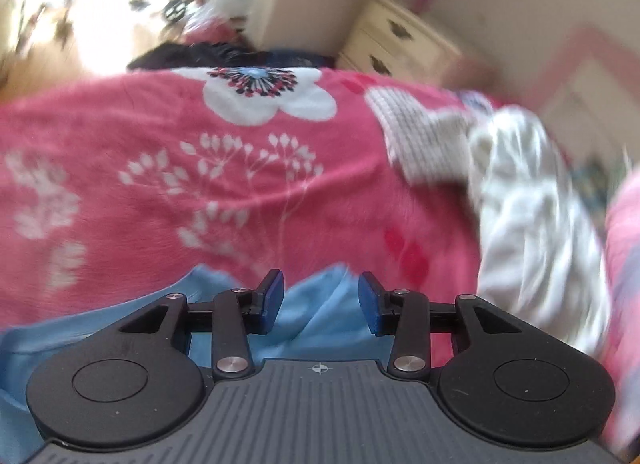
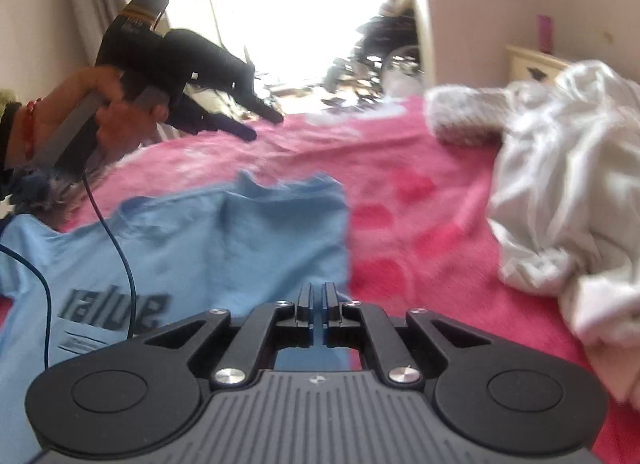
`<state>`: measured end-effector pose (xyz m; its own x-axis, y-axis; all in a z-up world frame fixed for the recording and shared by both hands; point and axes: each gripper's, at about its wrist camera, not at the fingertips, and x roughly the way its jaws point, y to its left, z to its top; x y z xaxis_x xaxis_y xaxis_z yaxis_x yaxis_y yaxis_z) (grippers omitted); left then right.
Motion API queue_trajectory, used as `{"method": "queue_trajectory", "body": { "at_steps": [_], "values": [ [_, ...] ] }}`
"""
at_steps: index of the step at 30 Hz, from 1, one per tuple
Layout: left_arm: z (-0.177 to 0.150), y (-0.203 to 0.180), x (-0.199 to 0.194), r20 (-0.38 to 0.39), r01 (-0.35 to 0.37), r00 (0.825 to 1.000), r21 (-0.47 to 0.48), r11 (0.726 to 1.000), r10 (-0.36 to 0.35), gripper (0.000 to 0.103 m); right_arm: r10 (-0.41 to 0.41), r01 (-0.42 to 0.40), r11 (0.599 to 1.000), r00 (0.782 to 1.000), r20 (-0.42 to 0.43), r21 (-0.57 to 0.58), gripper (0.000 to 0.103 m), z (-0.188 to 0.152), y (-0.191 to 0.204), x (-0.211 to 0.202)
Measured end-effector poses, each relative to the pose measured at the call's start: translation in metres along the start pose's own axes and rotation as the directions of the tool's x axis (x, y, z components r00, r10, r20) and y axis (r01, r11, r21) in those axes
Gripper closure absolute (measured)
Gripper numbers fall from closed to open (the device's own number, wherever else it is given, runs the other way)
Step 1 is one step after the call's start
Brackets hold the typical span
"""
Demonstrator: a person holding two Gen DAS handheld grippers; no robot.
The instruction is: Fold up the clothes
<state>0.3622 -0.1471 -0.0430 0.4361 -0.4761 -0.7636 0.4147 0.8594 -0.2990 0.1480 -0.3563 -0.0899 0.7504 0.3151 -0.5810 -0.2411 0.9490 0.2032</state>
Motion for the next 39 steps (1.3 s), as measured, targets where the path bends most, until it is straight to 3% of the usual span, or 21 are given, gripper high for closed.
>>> {"method": "queue_trajectory", "body": {
  "at_steps": [3, 9, 16, 20, 22, 30, 39],
  "values": [
    [-0.023, -0.003, -0.012, -0.022, -0.03, 0.999, 0.11, 0.993, 0.033, 0.062, 0.044, -0.045, 0.998, 0.999, -0.02, -0.039, 0.08, 0.009, 0.017, 0.015],
    [-0.062, 0.002, -0.011, -0.039, -0.058, 0.997, 0.173, 0.983, 0.065, 0.062, 0.049, -0.061, 0.989, 0.994, -0.094, -0.132, 0.08, 0.014, 0.048, 0.049],
    [-0.087, 0.002, -0.006, -0.024, -0.096, 0.994, 0.233, 0.968, 0.104, 0.062, -0.019, -0.016, 0.981, 0.984, -0.179, -0.192, 0.08, 0.011, 0.057, 0.083],
    [-0.09, 0.0, -0.002, -0.009, -0.125, 0.991, 0.263, 0.957, 0.132, 0.062, -0.035, 0.008, 0.987, 0.986, -0.165, -0.16, 0.097, 0.012, 0.054, 0.081],
    [-0.091, -0.002, -0.001, -0.003, -0.134, 0.99, 0.276, 0.952, 0.14, 0.062, -0.036, 0.014, 0.99, 0.988, -0.148, -0.144, 0.099, 0.014, 0.051, 0.075],
    [-0.096, -0.006, 0.002, 0.021, -0.171, 0.985, 0.327, 0.929, 0.174, 0.062, -0.019, 0.001, 0.985, 0.994, -0.103, -0.17, 0.1, 0.016, 0.052, 0.046],
    [-0.099, -0.002, -0.003, 0.022, -0.193, 0.98, 0.334, 0.923, 0.197, 0.063, -0.025, -0.025, 0.956, 0.986, -0.164, -0.292, 0.1, -0.006, 0.063, 0.048]
  ]
}}
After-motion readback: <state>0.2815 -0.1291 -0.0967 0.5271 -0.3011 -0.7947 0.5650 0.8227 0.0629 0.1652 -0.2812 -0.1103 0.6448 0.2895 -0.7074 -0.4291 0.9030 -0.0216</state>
